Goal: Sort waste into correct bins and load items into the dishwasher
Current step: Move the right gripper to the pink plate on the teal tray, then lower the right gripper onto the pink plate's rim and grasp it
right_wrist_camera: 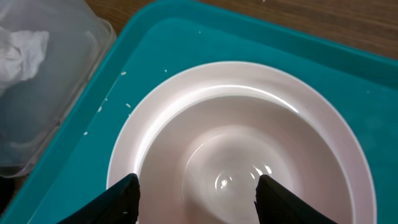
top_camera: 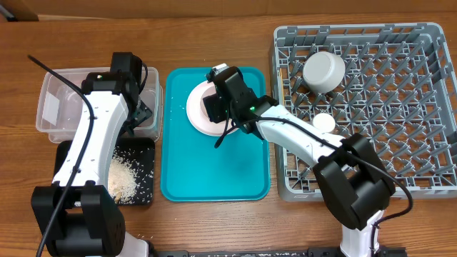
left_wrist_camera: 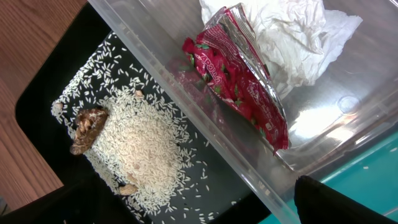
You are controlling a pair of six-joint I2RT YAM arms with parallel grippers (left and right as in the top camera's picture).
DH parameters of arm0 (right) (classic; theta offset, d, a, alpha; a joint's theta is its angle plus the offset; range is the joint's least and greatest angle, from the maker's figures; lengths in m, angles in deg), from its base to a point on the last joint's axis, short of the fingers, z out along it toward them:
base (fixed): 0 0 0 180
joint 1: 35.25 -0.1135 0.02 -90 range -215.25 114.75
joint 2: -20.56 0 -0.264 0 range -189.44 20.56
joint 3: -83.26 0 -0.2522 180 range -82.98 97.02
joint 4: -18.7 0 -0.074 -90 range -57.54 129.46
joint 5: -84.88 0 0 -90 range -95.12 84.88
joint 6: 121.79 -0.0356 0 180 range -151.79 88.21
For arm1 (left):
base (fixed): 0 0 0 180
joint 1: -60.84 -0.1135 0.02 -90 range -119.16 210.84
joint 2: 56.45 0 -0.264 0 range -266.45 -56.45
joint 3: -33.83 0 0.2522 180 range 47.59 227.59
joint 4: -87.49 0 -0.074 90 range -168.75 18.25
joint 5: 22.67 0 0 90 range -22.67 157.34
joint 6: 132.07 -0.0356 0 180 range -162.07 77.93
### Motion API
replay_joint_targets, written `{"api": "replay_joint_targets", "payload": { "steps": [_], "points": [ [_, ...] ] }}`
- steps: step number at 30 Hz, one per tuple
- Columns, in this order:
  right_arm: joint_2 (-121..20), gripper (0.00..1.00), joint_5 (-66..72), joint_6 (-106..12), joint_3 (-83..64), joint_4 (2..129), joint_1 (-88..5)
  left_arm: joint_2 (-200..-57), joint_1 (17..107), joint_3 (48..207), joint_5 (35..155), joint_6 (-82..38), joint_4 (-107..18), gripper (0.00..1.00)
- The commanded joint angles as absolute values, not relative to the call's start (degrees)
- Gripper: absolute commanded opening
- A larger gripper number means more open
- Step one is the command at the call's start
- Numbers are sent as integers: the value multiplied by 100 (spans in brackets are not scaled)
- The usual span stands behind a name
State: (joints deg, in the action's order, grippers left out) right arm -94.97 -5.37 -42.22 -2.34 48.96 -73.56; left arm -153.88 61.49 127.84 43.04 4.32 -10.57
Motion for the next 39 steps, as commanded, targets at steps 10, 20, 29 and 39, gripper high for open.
{"api": "replay_joint_targets", "payload": {
  "steps": [10,20,29,39],
  "points": [
    [-9558,62,-526,-4225,-158,5219,-7382,-15440,6162,12860,4188,467,-1044,100],
    [-9558,66,-1105,-4229,-158,5250,-7376,-15440,6162,12860,4188,467,-1044,100],
    [-9558,66,-1114,-4227,-158,5315,-7376,-15440,6162,12860,4188,467,-1044,100],
    [-9287,66,-948,-4227,-158,5451,-7389,-15440,6162,12860,4188,467,-1044,100]
  ]
}}
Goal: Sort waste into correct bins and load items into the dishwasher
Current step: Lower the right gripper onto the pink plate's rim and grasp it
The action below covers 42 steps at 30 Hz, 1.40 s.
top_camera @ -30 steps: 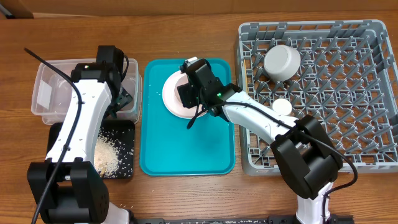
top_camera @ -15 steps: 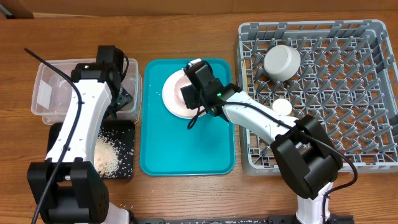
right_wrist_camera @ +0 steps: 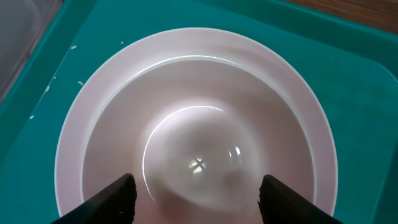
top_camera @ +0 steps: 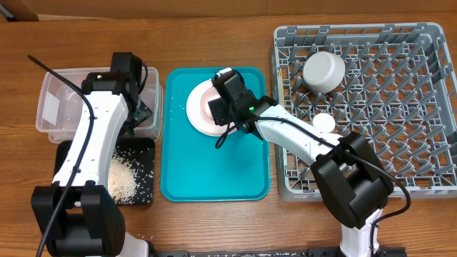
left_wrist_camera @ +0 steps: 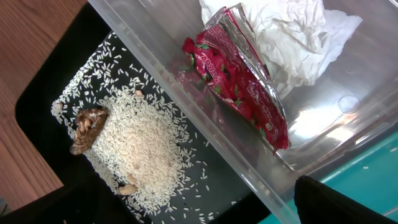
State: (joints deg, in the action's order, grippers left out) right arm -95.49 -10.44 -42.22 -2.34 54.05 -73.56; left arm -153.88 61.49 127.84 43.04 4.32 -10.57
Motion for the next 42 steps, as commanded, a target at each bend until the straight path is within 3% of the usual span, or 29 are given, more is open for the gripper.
{"api": "replay_joint_targets", "payload": {
  "steps": [1,8,29,42],
  "points": [
    [-9204,66,-814,-4227,-158,5475,-7393,-15440,6162,12860,4188,469,-1044,100],
    [-8996,65,558,-4231,-158,5370,-7393,-15440,6162,12860,4188,469,-1044,100],
    [-9636,64,486,-4222,-160,4930,-7572,-15440,6162,12860,4188,469,-1044,100],
    [-9872,31,403,-4072,-158,4965,-7574,-15440,6162,12860,4188,469,-1044,100]
  ]
}}
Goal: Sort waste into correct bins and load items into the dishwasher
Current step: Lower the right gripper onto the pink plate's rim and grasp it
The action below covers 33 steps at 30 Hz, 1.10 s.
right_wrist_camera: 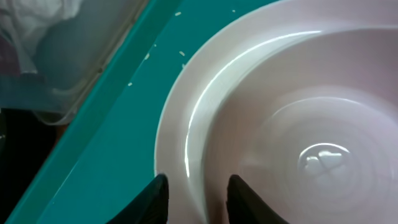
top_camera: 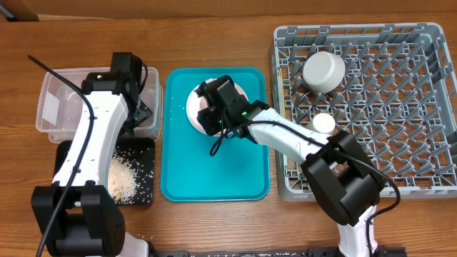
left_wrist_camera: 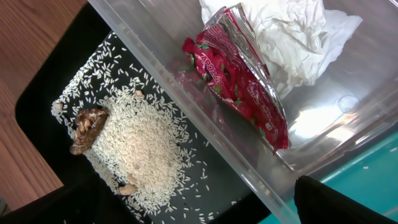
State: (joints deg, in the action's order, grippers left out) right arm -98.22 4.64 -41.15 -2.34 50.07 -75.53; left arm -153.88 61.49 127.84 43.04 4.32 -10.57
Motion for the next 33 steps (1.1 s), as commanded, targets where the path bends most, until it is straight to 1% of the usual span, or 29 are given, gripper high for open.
{"api": "replay_joint_targets", "payload": {
  "steps": [1,6,8,14,17,24,26,28,33],
  "points": [
    [-9872,31,331,-4069,-158,4983,-7574,-15440,6162,12860,4188,467,-1044,100],
    [-9872,31,-38,-4072,-158,5173,-7574,-15440,6162,12860,4188,469,-1044,100],
    [-9868,29,-58,-4069,-158,5206,-7574,-15440,6162,12860,4188,467,-1044,100],
    [-9695,29,-58,-4072,-158,5245,-7574,-15440,6162,12860,4188,469,-1044,100],
    [-9567,22,-60,-4072,-158,5261,-7574,-15440,6162,12860,4188,469,-1044,100],
    [-9446,17,-58,-4067,-158,5346,-7574,-15440,6162,12860,4188,467,-1044,100],
    [-9446,13,-60,-4048,-158,5381,-7574,-15440,6162,12860,4188,469,-1044,100],
    [-9440,4,-58,-4048,-158,5385,-7574,-15440,6162,12860,4188,467,-1044,100],
    [-9418,4,-60,-4028,-158,5394,-7574,-15440,6162,12860,4188,467,-1044,100]
  ]
}}
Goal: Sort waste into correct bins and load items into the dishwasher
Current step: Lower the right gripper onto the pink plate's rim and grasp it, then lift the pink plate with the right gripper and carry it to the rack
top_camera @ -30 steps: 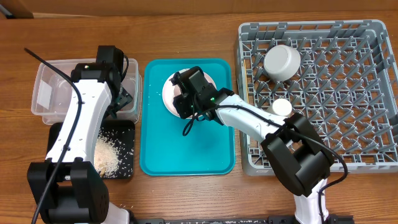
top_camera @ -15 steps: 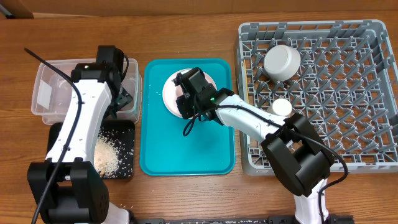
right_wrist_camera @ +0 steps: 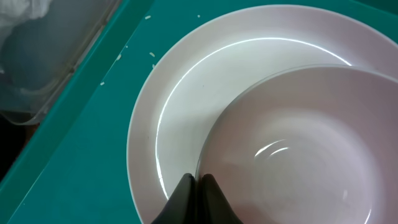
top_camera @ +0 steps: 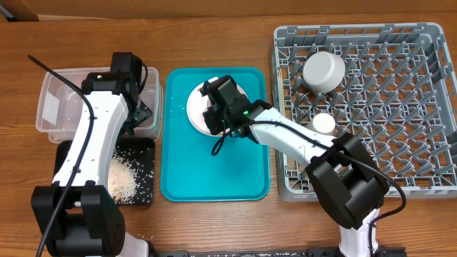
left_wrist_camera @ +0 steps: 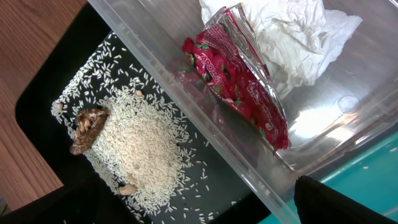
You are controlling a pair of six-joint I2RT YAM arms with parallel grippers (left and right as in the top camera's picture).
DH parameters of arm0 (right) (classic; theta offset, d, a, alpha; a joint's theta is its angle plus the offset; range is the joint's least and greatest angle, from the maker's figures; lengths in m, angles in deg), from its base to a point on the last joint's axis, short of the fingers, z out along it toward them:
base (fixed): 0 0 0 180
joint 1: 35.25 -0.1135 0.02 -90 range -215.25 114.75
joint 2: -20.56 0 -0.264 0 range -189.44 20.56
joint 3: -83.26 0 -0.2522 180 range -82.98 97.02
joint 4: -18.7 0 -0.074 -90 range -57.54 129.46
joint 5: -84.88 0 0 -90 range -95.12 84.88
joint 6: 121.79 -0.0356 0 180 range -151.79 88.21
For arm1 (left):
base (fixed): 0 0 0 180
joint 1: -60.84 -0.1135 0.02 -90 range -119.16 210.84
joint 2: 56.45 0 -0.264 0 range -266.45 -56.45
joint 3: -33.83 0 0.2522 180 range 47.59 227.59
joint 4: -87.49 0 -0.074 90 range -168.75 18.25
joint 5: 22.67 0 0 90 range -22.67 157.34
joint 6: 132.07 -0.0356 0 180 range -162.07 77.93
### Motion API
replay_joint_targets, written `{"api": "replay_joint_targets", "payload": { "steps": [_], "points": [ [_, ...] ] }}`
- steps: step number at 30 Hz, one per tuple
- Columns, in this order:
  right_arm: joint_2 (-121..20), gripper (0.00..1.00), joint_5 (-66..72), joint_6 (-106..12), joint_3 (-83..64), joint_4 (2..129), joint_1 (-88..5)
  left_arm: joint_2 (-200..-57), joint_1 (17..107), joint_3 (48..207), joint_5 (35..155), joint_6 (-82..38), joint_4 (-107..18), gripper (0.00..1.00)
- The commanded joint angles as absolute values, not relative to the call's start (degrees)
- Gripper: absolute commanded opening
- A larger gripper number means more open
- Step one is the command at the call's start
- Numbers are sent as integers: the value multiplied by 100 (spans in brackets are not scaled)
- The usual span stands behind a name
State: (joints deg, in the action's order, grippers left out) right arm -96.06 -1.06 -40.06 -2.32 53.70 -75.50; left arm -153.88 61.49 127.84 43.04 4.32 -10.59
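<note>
A white bowl (right_wrist_camera: 298,143) sits off-centre over a white plate (right_wrist_camera: 180,81) on the teal tray (right_wrist_camera: 74,143). My right gripper (right_wrist_camera: 198,186) is shut on the bowl's left rim, one finger inside and one outside. From overhead, that gripper (top_camera: 214,113) covers most of the plate (top_camera: 194,108). My left gripper (left_wrist_camera: 186,205) hangs open with nothing between its fingers, over the edge between the clear bin (left_wrist_camera: 323,124) and the black bin (left_wrist_camera: 74,74). The clear bin holds a red wrapper (left_wrist_camera: 239,81) and crumpled tissue (left_wrist_camera: 280,31). Rice (left_wrist_camera: 137,143) and a brown scrap (left_wrist_camera: 89,127) lie in the black bin.
The grey dish rack (top_camera: 400,143) stands right of the tray, with a white cup (top_camera: 323,70) and a small white item (top_camera: 325,123) in it. The clear bin (top_camera: 53,100) and the black bin (top_camera: 136,185) stand left of the tray. A few rice grains lie on the teal tray.
My right gripper has gone from open astride the bowl's left rim to shut on it. The bowl now sits shifted to one side over the plate. The left arm has not moved.
First my open right gripper hung over the bowl on the plate, and then stood centred above it. After that it was low at the bowl's left rim, with its jaws on either side. Now it pinches that rim. My left gripper stayed open over the bins.
</note>
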Motion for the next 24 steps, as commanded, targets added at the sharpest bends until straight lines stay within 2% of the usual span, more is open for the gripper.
{"api": "replay_joint_targets", "payload": {
  "steps": [1,9,24],
  "points": [
    [-9403,4,-63,-4028,-158,5405,-7574,-15440,6162,12860,4188,469,-1044,100],
    [-9046,4,-594,-4028,-151,5652,-7574,-15440,6162,12860,4188,467,-1044,100],
    [-7302,4,-130,-4039,-151,6635,-7568,-15440,6162,12860,4188,469,-1044,100]
  ]
}}
